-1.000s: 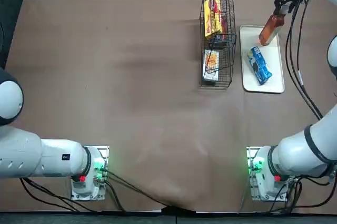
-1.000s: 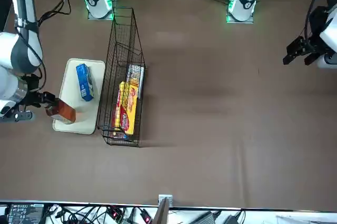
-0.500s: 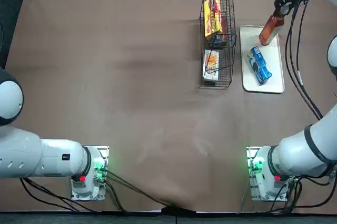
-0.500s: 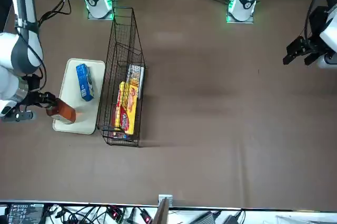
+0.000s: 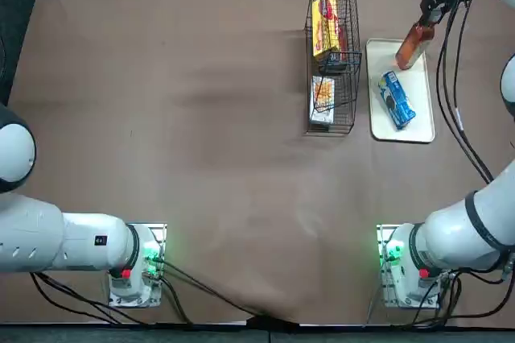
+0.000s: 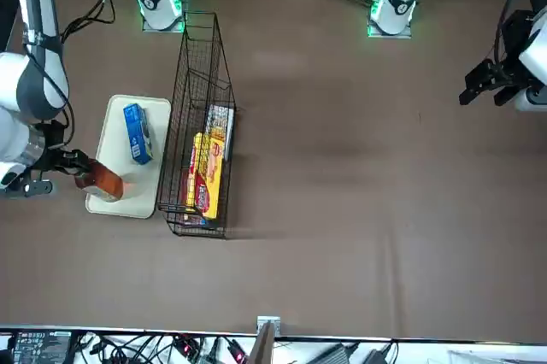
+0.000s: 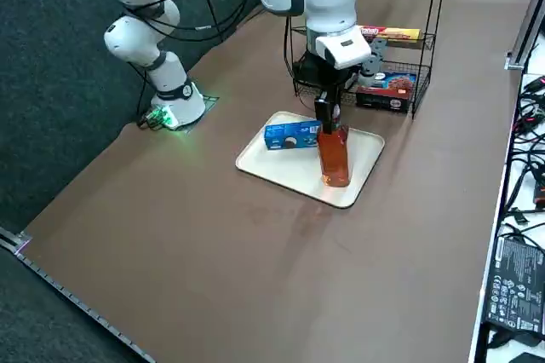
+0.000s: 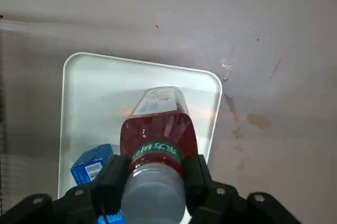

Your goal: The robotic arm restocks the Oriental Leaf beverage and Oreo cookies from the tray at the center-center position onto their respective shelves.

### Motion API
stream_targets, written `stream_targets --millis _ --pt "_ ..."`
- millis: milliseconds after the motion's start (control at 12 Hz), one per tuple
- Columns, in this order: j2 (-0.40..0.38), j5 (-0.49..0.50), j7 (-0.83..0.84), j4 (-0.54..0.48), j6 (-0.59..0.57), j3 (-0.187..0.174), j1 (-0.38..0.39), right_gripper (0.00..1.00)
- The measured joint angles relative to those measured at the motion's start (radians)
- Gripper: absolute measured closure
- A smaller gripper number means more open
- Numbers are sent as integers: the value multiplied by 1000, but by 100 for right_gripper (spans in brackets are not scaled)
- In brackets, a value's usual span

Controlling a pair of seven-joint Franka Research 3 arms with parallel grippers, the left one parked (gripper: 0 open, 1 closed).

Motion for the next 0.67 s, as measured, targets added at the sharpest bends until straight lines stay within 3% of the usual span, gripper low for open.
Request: stream_targets --millis 333,667 --pt "-1 3 0 1 0 0 0 42" --pt "-12 81 21 73 -80 7 4 42"
